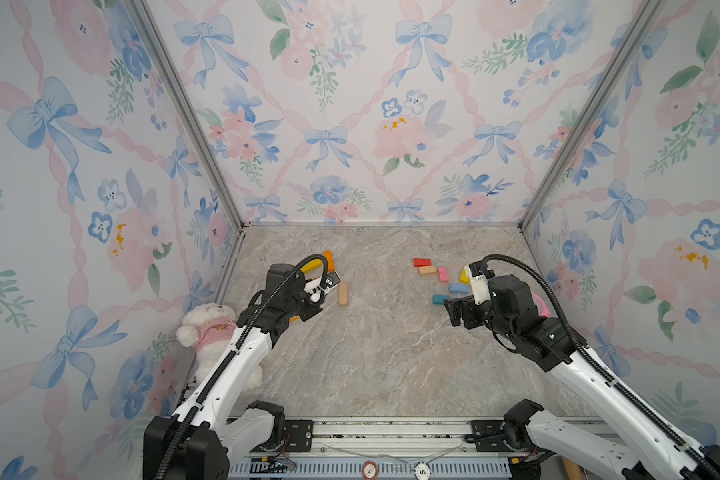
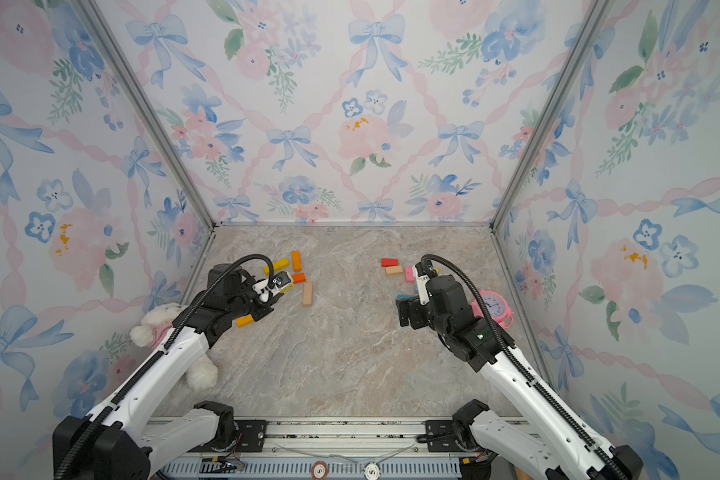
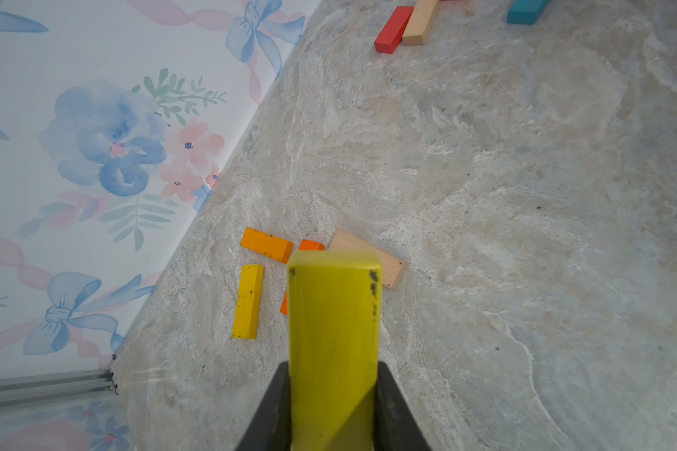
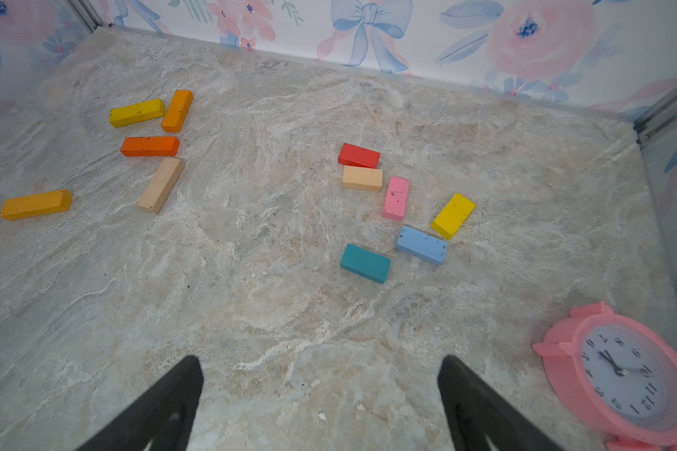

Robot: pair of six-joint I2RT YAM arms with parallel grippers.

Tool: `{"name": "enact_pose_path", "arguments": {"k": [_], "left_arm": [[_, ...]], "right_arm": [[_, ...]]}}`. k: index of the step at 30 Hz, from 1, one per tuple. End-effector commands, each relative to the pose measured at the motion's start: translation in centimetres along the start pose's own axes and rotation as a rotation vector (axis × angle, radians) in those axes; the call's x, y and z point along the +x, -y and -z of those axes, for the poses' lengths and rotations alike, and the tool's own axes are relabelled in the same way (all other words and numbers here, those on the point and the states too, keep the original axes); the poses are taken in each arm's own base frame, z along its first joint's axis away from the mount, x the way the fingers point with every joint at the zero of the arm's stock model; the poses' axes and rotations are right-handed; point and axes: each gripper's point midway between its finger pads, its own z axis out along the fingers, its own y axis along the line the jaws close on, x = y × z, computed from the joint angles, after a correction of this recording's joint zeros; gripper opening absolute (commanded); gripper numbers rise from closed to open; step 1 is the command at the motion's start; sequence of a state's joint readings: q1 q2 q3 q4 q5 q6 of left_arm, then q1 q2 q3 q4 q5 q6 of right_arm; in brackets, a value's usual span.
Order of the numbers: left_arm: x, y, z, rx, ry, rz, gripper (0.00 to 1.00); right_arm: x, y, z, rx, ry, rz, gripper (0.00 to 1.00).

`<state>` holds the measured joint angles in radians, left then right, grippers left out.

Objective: Assemble the letter t with building blocks
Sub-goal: Assemble the building block at the center of the board.

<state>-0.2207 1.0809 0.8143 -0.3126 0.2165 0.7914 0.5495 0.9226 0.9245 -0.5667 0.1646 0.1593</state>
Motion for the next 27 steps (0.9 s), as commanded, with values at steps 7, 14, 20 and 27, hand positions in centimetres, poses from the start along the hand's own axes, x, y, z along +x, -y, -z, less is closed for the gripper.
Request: {"name": "enact_pose_path", "arguments": {"k": [7, 14, 20, 27], "left_arm": [[3.7, 2.5, -2.1, 0.149, -0.182, -0.300, 0.14], [6.2, 2.0, -4.5, 0.218, -0.317, -0.370, 0.12], [8.1, 2.7, -5.9, 0.297, -0.365, -0.413, 0.12], [9.6, 3.5, -8.1, 0.367, -0.394, -0.399, 0.12]], "right_arm": [[-0.6, -0.2, -0.2, -0.009, -0.006, 0.026, 0.96], [0.3, -0.8, -0.5, -0.043, -0.009, 0.018, 0.96], [0.3, -0.9, -0.7, -0.052, -0.012, 0.023, 0.96], [0.7, -1.2, -1.0, -0.065, -0.026, 0.022, 0.96]]}}
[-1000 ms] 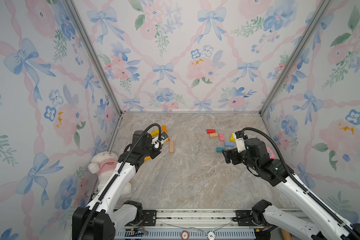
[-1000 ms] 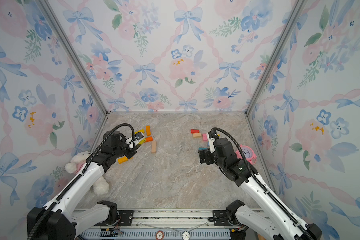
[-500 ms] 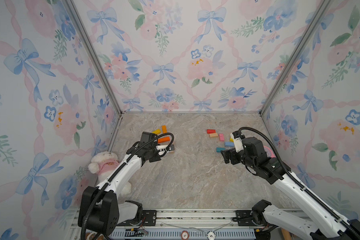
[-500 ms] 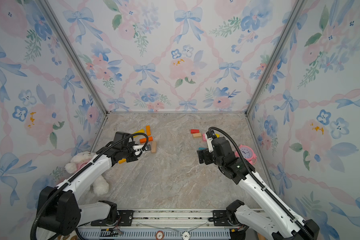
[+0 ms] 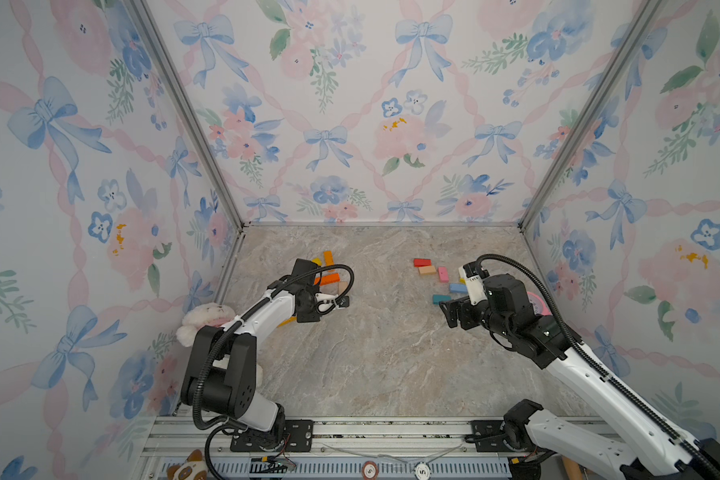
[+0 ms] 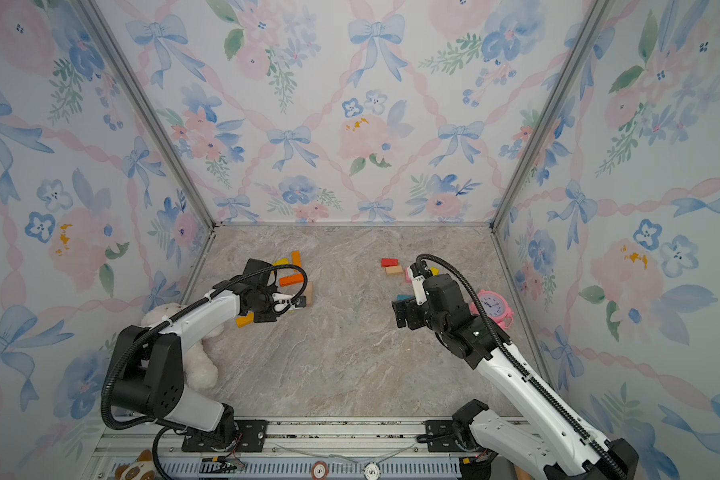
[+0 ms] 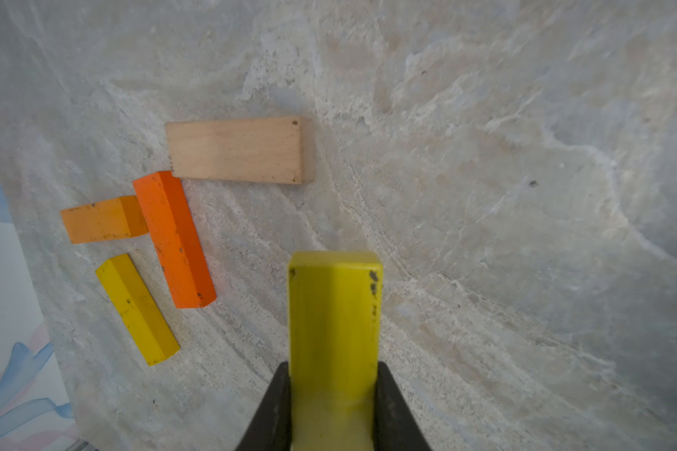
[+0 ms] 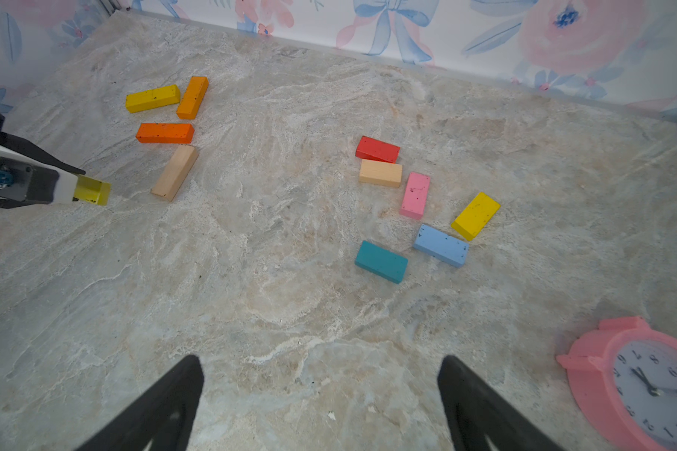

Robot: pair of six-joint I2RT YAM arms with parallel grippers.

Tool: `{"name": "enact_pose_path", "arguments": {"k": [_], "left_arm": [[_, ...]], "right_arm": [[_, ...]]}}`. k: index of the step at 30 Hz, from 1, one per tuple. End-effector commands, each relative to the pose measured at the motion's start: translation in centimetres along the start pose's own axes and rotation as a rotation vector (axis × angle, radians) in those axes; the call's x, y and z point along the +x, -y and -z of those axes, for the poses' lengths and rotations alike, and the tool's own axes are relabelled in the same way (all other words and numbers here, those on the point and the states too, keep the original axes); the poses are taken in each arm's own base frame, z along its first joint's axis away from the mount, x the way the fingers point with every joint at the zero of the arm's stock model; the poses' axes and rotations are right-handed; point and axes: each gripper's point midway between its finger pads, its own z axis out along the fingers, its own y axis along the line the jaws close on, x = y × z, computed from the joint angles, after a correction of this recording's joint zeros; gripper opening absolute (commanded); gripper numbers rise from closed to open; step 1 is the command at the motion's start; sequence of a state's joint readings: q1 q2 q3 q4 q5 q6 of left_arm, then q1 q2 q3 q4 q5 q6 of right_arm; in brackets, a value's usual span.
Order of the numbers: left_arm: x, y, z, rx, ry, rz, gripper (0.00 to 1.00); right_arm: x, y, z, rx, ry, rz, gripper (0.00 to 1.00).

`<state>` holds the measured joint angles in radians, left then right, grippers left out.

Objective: Assemble the letter t with building blocks
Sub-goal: Assemble the building block at the center of the board.

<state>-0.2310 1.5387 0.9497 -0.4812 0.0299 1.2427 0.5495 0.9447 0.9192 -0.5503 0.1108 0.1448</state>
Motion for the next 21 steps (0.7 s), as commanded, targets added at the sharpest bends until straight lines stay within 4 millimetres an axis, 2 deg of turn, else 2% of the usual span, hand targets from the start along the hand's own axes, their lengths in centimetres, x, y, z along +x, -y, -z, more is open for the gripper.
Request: {"name": "enact_pose_path", "arguments": {"k": [1, 10, 21], "left_arm": [[0.1, -0.7, -0.6, 0.022, 0.000, -0.006, 0.12], [0.2, -0.8, -2.6, 0.066, -0.014, -0.018, 0.12], [0.2, -2.1, -4.1, 0.073, -0.016, 0.029, 0.12]], "right_arm": [[0.4, -0.2, -0.4, -0.014, -0.009, 0.004, 0.96], [0.5, -0.1, -0.8, -0.013, -0.020, 0.005, 0.96], [0.6, 0.0, -1.2, -0.014, -0.028, -0.007, 0.96]]}}
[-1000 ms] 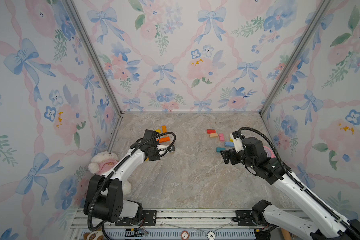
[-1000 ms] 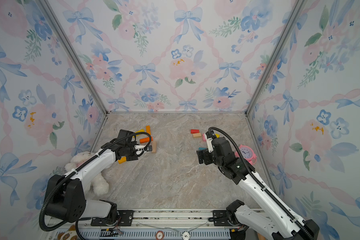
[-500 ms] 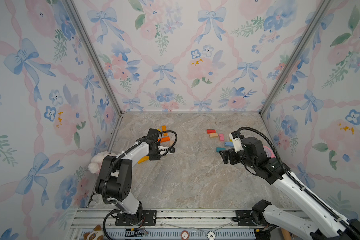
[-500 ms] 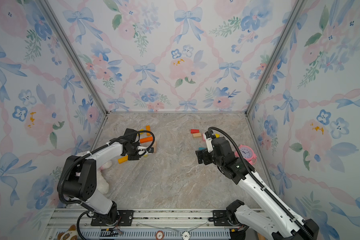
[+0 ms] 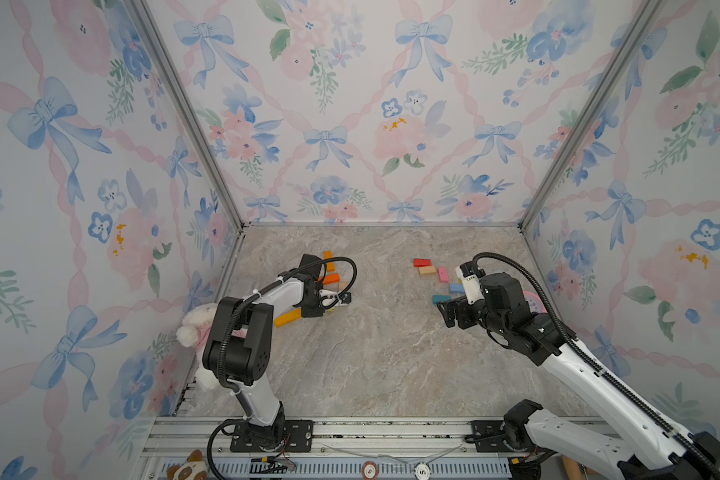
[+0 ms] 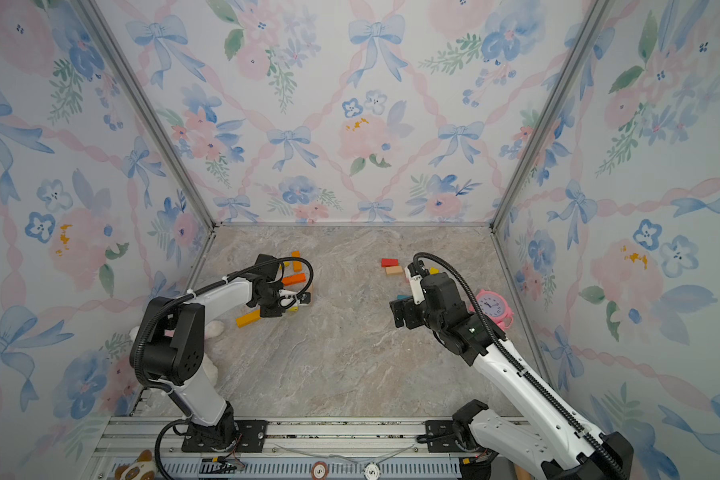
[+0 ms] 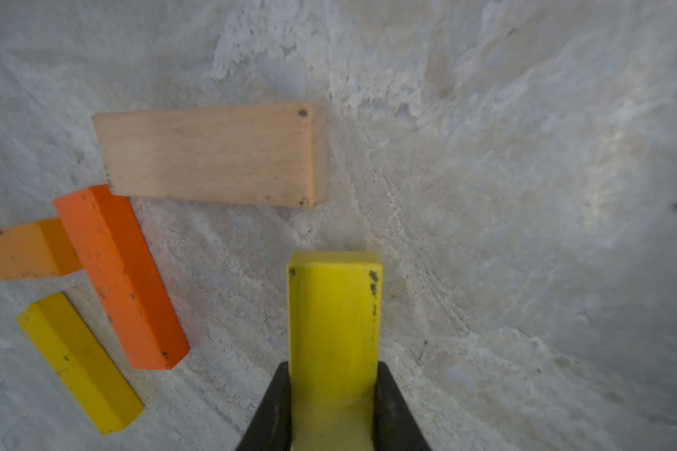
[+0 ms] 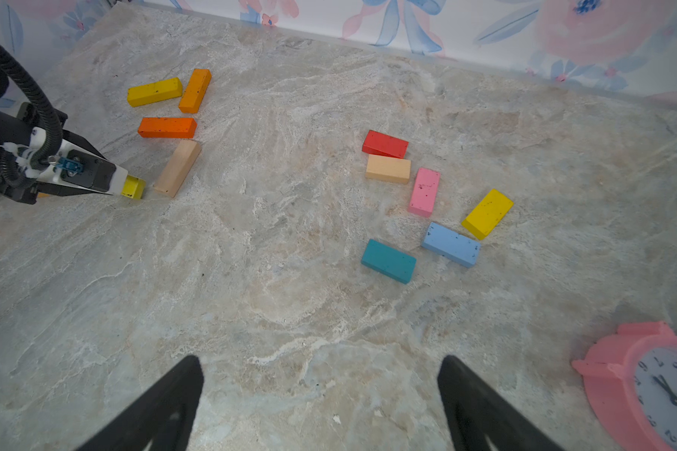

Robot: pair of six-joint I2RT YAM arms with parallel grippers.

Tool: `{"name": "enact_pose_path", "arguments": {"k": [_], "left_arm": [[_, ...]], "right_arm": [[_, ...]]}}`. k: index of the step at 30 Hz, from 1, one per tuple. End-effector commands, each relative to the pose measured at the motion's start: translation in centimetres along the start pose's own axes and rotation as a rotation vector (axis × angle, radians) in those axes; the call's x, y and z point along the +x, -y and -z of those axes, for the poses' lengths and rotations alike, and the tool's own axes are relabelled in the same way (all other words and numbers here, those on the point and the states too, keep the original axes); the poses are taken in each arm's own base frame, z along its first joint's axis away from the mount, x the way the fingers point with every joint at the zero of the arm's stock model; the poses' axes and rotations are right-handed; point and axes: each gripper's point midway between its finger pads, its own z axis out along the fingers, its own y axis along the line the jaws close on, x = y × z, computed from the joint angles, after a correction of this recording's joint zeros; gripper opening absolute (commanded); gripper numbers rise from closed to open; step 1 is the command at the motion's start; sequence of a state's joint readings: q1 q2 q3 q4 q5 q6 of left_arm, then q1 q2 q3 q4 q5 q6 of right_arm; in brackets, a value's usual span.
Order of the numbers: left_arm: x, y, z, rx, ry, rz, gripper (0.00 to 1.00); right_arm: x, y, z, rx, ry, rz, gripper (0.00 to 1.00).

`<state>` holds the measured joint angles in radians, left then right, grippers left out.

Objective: Assemble the letter t with building blocks
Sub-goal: Assemble the building block at the center of the board.

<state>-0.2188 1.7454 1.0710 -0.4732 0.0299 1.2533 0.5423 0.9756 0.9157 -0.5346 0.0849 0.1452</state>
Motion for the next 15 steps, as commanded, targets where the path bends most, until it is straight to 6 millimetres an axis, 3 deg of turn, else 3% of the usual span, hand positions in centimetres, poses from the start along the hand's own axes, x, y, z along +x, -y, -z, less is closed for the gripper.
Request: {"name": "enact_pose_path", "arguments": {"k": [1, 15], "left_arm": [[-0.10, -0.71, -0.23, 0.003, 0.013, 0.032, 0.13], [-0.40, -0.91, -1.12, 0.023, 0.023, 0.052, 0.14]], "right_arm": [[0.31, 0.30, -0.31, 0.003, -0.007, -0.002, 0.96], [0.54, 0.57, -0.30, 0.011, -0.009, -0.010, 0.96]]}}
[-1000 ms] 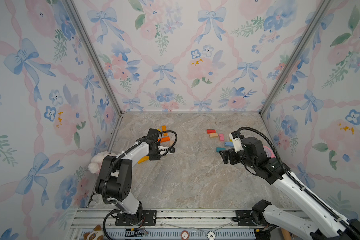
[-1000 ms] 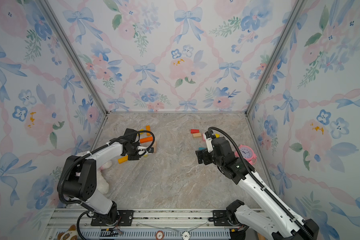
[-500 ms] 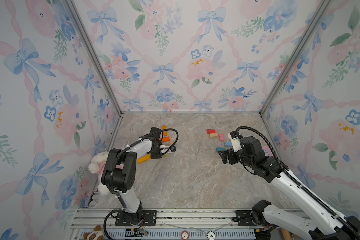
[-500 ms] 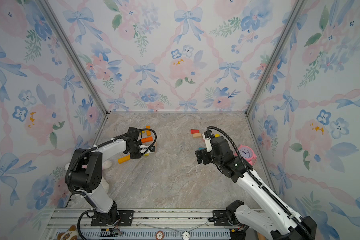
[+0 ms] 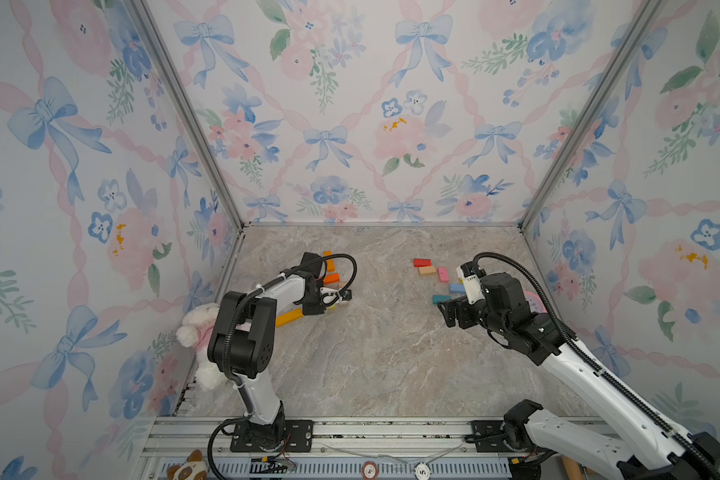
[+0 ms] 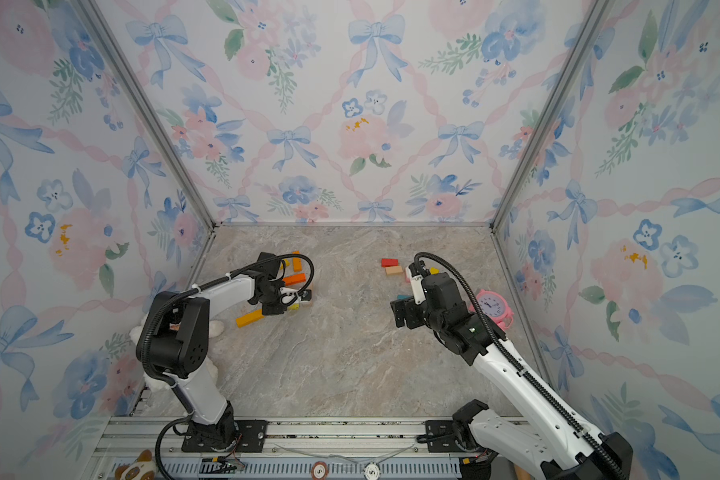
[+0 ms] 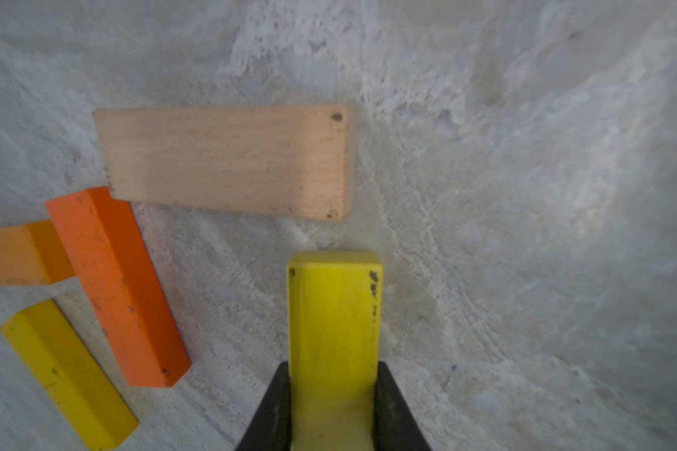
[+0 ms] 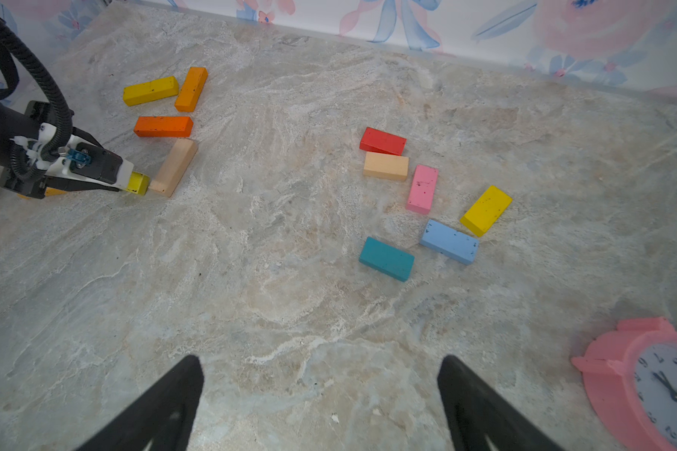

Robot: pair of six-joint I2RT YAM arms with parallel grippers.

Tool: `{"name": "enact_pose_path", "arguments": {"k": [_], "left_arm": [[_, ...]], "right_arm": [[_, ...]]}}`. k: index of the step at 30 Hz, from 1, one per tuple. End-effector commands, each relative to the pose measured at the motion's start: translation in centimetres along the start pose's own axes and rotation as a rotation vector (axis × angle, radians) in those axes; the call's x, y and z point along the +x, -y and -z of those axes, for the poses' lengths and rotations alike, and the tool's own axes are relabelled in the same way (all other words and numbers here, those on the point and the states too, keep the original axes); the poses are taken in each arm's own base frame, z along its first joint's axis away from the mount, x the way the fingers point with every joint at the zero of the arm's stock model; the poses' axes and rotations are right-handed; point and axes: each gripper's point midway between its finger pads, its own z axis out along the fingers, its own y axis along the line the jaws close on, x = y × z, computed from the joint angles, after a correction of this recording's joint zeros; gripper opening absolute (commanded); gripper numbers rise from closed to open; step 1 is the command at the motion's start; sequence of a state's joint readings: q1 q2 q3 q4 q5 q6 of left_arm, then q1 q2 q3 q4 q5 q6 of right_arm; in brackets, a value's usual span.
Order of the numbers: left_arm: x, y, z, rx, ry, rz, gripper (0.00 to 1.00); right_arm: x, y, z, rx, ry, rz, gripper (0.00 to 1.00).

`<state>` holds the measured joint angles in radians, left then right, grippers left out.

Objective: Assemble the letter t with building blocks
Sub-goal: Assemble the building block at the center of the board.

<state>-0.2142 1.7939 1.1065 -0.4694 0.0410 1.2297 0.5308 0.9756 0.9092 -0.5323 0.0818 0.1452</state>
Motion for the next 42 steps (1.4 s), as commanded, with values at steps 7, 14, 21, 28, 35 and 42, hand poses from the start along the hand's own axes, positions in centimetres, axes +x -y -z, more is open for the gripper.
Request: {"name": "enact_pose_path", "arguments": {"k": [7, 14, 21, 28, 35, 42], "left_arm": [[-0.7, -0.5, -0.6, 0.017, 0.021, 0.025, 0.15], [-1.1, -0.4, -0.9, 0.023, 0.020, 0.015, 0.15], [-1.4, -0.3, -0.9, 0.024, 0.023, -0.001, 0.15], [-1.4, -0.3, -0.9, 0.024, 0.022, -0.006, 0.18], [-1.5, -0.3, -0.9, 0.023, 0.021, -0.007, 0.29], [-1.4, -0.5, -0.7, 0.015, 0.016, -0.006, 0.59]], "right_arm": [[0.5, 0.3, -0.3, 0.009, -0.010, -0.002, 0.96], [0.6, 0.3, -0.4, 0.009, -0.015, -0.002, 0.96], [0.5, 0.3, -0.5, 0.008, -0.017, 0.000, 0.96], [0.5, 0.3, -0.6, 0.009, -0.017, 0.000, 0.96], [0.6, 0.3, -0.6, 0.009, -0.022, -0.002, 0.96], [0.6, 0.2, -0.7, 0.004, -0.023, -0.002, 0.96]]}}
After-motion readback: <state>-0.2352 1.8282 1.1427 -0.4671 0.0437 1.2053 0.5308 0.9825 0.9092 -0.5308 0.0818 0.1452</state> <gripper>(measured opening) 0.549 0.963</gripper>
